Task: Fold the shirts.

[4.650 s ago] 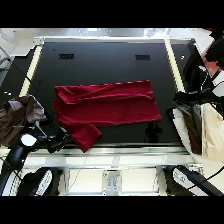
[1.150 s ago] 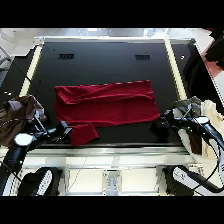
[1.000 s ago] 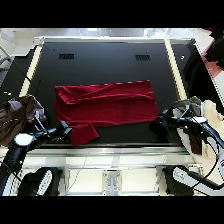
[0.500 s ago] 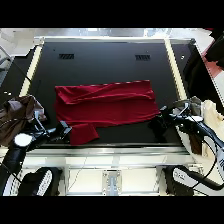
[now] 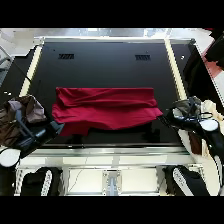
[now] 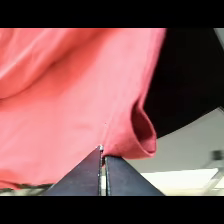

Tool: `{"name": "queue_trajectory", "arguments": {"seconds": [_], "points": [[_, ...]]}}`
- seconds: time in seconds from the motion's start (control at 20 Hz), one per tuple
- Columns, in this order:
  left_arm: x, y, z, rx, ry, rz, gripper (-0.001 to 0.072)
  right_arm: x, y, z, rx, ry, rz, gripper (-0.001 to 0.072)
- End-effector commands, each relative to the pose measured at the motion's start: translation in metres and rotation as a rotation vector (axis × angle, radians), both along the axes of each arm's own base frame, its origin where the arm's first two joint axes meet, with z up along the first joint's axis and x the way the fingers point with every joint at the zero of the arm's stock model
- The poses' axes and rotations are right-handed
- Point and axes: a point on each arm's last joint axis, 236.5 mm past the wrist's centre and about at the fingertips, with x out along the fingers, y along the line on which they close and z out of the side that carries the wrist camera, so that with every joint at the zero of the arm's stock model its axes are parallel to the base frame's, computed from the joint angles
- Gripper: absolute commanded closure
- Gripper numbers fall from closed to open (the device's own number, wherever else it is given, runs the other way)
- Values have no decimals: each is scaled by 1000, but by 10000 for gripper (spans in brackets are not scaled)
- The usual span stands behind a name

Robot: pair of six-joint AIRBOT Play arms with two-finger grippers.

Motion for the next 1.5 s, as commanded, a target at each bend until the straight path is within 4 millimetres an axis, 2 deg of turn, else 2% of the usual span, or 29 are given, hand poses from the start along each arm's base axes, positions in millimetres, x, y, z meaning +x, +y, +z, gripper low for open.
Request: {"name": "queue_trajectory", "arguments": {"seconds": [0.0, 0.1, 0.15, 0.3, 0.4, 0.5, 0.6, 0.7, 0.85, 1.05, 1.25, 1.45], "points": [[-14, 28, 7, 104, 14, 91, 696, -34, -8, 20, -127, -26, 31, 698], [-5, 24, 14, 143, 10, 18, 697, -35, -8, 27, -140, -59, 30, 699], [2, 24, 15, 174, 25, -21, 696, -35, -11, 24, -155, -52, 29, 699], [45, 35, 26, 284, 34, -118, 696, -22, -24, 18, -185, -58, -8, 699], [79, 43, 26, 339, 76, -185, 696, -2, -34, 22, -190, -95, -55, 699], [109, 42, 15, 365, 122, -264, 696, 24, -41, 32, -206, -130, -69, 699], [133, 39, -1, 378, 162, -322, 696, 54, -43, 43, -230, -152, -45, 699], [156, 39, -13, 394, 164, -325, 696, 82, -39, 41, -231, -135, -14, 698], [189, 50, -20, 439, 127, -289, 696, 116, -26, 23, -231, -86, 59, 699], [209, 62, -43, 497, 139, -299, 696, 144, -9, -18, -222, -5, 116, 698], [216, 57, -75, 504, 174, -331, 695, 149, -7, -55, -229, 55, 116, 699], [229, 58, -86, 514, 157, -313, 695, 150, -10, -66, -237, 73, 114, 698]]}}
